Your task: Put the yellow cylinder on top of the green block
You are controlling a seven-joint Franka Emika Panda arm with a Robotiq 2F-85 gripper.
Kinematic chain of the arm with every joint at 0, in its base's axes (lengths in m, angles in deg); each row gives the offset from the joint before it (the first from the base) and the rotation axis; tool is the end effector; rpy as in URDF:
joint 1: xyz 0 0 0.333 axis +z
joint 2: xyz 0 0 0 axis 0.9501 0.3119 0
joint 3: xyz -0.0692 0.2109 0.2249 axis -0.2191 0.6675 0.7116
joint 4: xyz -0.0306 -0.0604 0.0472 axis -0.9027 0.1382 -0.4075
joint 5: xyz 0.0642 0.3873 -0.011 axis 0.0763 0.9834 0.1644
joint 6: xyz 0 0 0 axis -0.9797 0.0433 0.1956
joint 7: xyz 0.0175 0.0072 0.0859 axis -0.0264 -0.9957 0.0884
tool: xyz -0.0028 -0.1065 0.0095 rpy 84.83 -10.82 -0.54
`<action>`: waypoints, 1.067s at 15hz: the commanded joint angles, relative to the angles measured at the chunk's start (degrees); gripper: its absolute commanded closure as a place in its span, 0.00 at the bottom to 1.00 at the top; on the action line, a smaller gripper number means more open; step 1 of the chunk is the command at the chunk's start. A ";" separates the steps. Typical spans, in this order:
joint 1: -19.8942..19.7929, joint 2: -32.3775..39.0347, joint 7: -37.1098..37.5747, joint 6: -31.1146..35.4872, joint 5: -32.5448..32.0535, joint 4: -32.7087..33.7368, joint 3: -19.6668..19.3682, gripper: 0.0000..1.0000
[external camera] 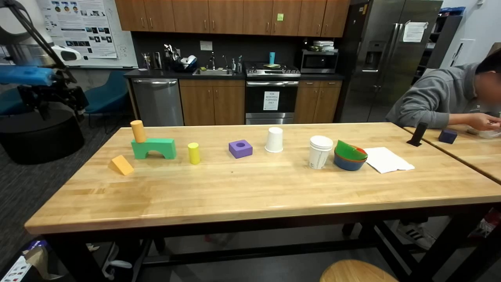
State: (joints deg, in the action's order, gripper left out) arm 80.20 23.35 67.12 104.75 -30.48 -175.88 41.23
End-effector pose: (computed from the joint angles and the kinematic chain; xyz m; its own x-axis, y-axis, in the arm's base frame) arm 0.4305 0.1156 0.4798 0.9733 0.2068 0.0997 0.2123 -0.9760 -0.0476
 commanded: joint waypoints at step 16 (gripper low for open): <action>0.32 16.90 11.03 -0.52 0.25 11.24 5.19 0.00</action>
State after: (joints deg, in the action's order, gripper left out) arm 80.26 38.83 74.68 104.51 -31.17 -165.49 46.87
